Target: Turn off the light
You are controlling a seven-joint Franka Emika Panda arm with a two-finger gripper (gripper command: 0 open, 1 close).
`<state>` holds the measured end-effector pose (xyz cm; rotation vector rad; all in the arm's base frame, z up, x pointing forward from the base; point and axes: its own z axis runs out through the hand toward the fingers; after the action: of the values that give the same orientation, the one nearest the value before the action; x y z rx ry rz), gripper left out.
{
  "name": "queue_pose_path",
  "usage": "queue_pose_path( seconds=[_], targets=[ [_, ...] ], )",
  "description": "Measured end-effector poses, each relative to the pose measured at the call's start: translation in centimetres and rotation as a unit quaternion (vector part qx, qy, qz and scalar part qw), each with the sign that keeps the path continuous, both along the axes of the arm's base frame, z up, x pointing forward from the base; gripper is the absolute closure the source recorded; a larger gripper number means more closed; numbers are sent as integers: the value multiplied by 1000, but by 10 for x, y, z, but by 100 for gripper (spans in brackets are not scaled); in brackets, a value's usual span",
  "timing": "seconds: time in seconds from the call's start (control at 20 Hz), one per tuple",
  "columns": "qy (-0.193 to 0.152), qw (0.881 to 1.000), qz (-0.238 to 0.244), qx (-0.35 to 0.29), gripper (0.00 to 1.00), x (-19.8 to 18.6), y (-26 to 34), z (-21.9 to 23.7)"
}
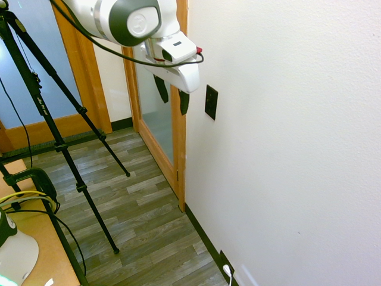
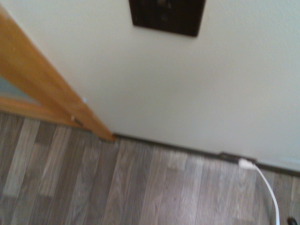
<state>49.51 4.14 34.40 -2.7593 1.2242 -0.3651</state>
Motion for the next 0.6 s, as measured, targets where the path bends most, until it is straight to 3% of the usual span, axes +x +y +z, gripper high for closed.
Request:
queue_pose_path(
  seconds=[0.2, 0.45, 0.5, 0.6],
  targets=[
    [-62, 998, -12, 17, 0, 43, 19, -36],
    [-135, 990, -40, 22, 0, 73, 21, -49],
    [-140, 989, -46, 19, 100, 75, 20, -49],
    [-149, 987, -59, 11, 100, 78, 19, -45]
  ],
)
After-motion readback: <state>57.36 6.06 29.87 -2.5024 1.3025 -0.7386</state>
